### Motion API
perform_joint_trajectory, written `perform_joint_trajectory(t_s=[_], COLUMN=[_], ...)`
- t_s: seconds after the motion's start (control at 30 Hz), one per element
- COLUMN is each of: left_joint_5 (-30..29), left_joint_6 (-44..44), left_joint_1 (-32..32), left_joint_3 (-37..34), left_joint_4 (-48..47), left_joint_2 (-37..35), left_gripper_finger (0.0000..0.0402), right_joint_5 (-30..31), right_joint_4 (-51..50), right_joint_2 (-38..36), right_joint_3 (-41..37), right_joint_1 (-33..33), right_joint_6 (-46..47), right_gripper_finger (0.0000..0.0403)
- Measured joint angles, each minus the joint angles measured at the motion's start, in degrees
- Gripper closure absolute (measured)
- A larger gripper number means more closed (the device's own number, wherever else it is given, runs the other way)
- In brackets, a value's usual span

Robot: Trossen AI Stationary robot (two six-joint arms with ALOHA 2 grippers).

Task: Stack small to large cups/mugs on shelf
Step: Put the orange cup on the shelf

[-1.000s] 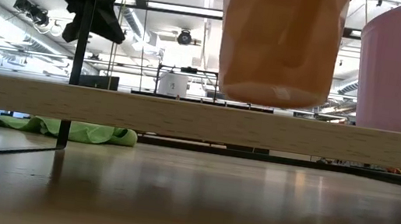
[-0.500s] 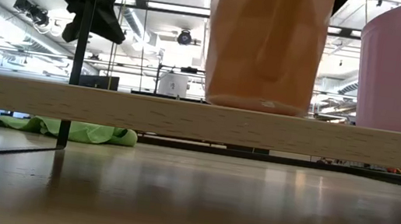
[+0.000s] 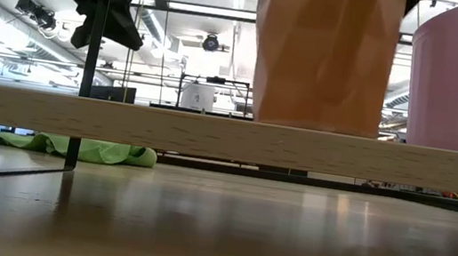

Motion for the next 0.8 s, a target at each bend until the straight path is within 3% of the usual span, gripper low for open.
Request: perform_joint_trajectory(t_s=[0.8], left_joint_5=[-0.02], left_joint_6=[0.04], left_joint_1=[0.0], left_joint_3=[0.0], left_joint_4=[-0.01], left_joint_2=[-0.02], left_gripper_finger=[0.0343], right_joint_5=[-1.84], right_joint_4=[4.4], right_joint_2=[-0.08], right_joint_3=[-2.27], right_joint_1=[0.46], right_joint_6=[-0.05], right_gripper_finger=[0.038])
